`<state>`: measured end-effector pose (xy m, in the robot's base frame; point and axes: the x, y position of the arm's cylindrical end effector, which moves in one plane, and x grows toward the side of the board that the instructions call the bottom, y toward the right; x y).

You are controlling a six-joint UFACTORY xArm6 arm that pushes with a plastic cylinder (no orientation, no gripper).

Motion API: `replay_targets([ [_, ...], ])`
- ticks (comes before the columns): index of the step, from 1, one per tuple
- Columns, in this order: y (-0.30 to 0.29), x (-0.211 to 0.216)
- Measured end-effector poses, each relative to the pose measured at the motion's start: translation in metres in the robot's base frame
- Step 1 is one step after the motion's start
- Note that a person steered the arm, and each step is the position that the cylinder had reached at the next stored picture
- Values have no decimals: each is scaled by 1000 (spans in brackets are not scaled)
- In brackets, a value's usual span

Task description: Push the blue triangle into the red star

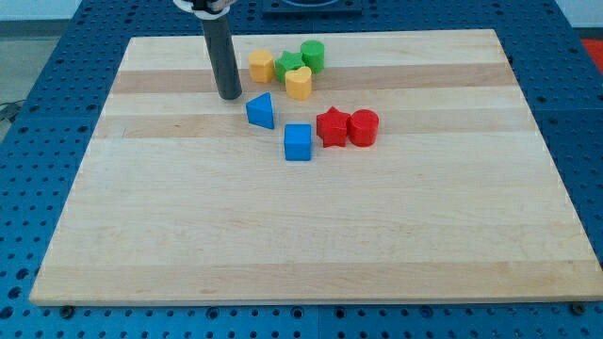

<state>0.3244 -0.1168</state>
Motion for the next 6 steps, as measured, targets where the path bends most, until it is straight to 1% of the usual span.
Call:
replay_targets([
  [1,12,10],
  [2,10,19],
  [3,28,39],
  [4,63,55],
  [6,133,72],
])
